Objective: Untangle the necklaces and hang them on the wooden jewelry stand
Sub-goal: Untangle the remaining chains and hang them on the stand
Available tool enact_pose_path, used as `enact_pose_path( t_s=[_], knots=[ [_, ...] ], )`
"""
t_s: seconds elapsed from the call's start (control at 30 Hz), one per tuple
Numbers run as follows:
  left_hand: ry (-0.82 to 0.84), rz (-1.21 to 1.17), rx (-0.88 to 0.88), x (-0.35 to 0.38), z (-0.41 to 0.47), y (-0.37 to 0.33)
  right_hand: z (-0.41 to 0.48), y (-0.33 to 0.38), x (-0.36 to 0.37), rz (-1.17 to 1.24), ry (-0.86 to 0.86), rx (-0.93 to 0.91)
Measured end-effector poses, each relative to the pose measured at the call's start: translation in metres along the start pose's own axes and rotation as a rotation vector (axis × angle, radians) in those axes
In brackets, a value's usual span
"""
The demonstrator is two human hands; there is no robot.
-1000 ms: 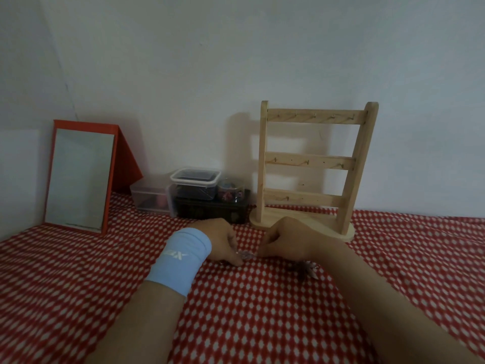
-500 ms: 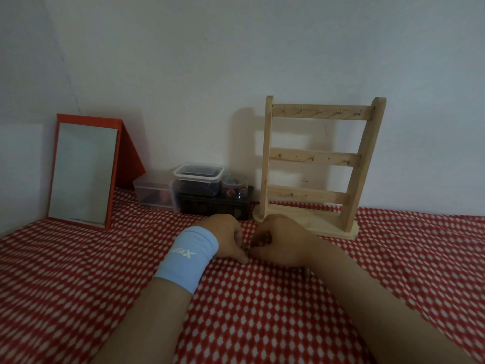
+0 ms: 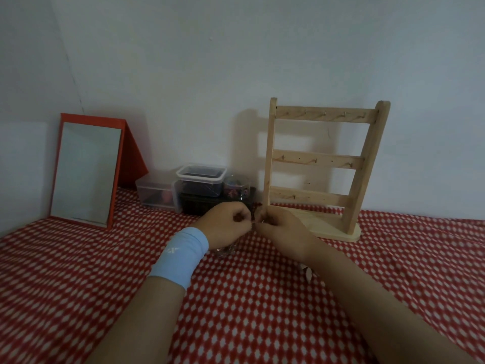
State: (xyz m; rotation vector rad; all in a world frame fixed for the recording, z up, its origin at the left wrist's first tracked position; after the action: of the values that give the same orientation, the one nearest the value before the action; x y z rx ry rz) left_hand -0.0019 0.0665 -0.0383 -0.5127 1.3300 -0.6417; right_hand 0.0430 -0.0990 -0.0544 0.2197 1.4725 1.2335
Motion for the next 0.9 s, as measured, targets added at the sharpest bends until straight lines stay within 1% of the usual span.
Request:
enact_pose_path(
  t_s=[0.07,0.13,0.27,0.33,0.4,0.5,0.57,0.63,0.7,0.77,0.83,0.9],
  knots=[
    [-0.014,-0.095,0.005,0.001,0.001,-0.001,-0.002,0.003,-0.005,0.120,-0.024,0.028],
    [-0.019,-0.148,0.018,0.002,0.002,-0.001,-0.003,0.005,-0.012,0.160,-0.046,0.075],
    [-0.073,-0.116,0.076,0.005,0.004,0.001,-0.003,0.005,-0.019,0.076,-0.042,0.209],
    [-0.090,-0.148,0.071,0.006,0.004,0.001,-0.004,0.004,-0.019,0.158,-0.059,0.197],
    [-0.092,-0.260,0.030,0.006,0.004,-0.002,-0.003,0.002,-0.019,0.239,-0.105,0.136],
    [-0.062,-0.352,-0.045,0.006,0.003,-0.006,-0.002,-0.001,-0.017,0.162,-0.106,0.088],
    [0.014,-0.321,-0.119,0.007,0.003,-0.005,-0.002,-0.002,-0.015,0.083,-0.122,0.061],
    [0.120,-0.179,-0.173,0.007,0.003,-0.003,-0.002,-0.002,-0.014,-0.016,-0.166,0.020],
    [0.161,-0.073,-0.189,0.008,0.002,-0.001,-0.001,-0.004,-0.012,-0.060,-0.201,-0.005],
    [0.128,-0.046,-0.171,0.005,0.003,-0.003,0.000,-0.006,-0.011,0.031,-0.217,0.000],
    [0.062,-0.047,-0.136,0.001,0.004,-0.006,0.000,-0.004,-0.012,0.204,-0.226,0.030],
    [-0.007,-0.132,-0.092,-0.002,0.005,-0.008,0.001,-0.003,-0.015,0.332,-0.235,0.043]
  ],
)
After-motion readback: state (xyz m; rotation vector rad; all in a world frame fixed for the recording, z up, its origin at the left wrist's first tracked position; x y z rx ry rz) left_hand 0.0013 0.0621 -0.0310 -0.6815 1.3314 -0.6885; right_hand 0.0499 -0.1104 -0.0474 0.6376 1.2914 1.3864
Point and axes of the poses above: each hand's wrist, its own z-axis towards the middle knuckle, its own x-axis out of the palm, y = z × x, the point moved 1 cm from there along z, towards the middle knuckle, and after that the axes turned 1 degree about x, right-handed, at the moved point
